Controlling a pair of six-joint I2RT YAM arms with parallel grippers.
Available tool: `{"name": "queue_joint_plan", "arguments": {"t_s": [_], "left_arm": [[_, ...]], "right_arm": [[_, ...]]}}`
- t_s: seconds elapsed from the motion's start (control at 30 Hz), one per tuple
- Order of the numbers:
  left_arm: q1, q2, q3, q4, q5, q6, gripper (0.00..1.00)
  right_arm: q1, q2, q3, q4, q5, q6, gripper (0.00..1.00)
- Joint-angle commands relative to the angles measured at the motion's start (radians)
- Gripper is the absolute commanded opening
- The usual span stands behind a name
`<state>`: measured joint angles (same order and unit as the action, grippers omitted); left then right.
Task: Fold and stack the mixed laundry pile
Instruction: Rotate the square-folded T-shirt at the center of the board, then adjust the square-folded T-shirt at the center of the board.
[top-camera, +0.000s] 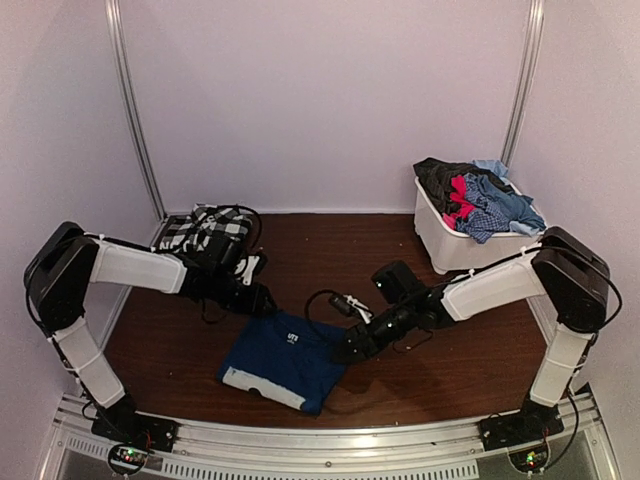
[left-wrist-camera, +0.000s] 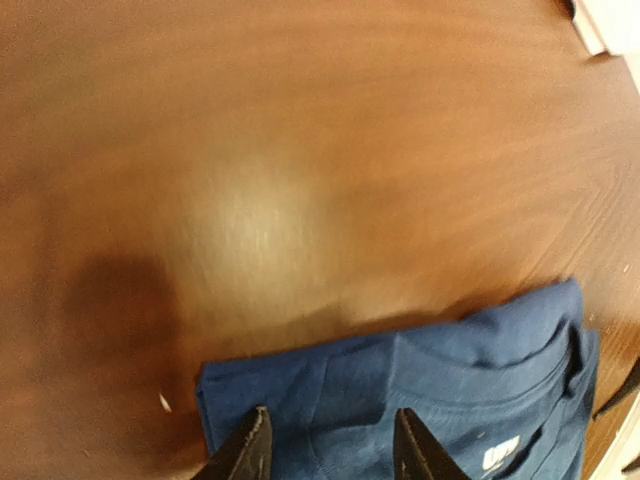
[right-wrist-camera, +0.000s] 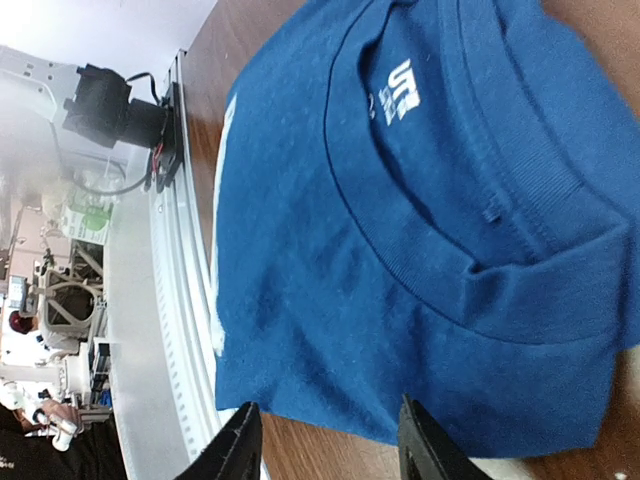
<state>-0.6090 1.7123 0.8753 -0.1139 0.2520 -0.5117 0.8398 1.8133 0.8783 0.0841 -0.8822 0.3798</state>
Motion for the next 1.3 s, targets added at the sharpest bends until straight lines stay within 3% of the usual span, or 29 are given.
{"name": "queue_joint_plan", "arguments": {"t_s": [0.0, 0.1, 0.23, 0.43, 0.83, 0.93, 1.1, 1.27], "left_arm": [[0.002, -0.062, 0.055, 0.001, 0.014, 0.075, 0.46], [0.005, -0.129, 0.023, -0.045, -0.019, 0.076, 0.47], [0.038, -0.187, -0.030, -0.073, -0.042, 0.074, 0.48], [0.051, -0.167, -0.061, -0.056, -0.031, 0.064, 0.51], [0.070, -0.123, -0.052, -0.066, -0.075, 0.050, 0.52], [0.077, -0.127, -0.053, -0.069, -0.073, 0.052, 0.51], [0.087, -0.137, -0.075, -0.058, -0.070, 0.047, 0.47], [0.112, -0.155, -0.111, -0.014, -0.038, 0.029, 0.46]], "right_arm": [[-0.105, -0.089, 0.049, -0.108, 0.118, -0.023, 0.47], [-0.171, -0.086, 0.032, -0.135, 0.144, -0.029, 0.45], [-0.173, -0.055, 0.029, -0.159, 0.131, -0.047, 0.43], [-0.170, 0.021, 0.055, -0.195, 0.107, -0.077, 0.48], [-0.138, 0.137, 0.129, -0.225, 0.008, -0.098, 0.42], [-0.133, 0.159, 0.169, -0.270, 0.020, -0.123, 0.31], [-0.133, 0.112, 0.251, -0.364, 0.104, -0.164, 0.01], [-0.133, 0.106, 0.392, -0.512, 0.213, -0.229, 0.00]]}}
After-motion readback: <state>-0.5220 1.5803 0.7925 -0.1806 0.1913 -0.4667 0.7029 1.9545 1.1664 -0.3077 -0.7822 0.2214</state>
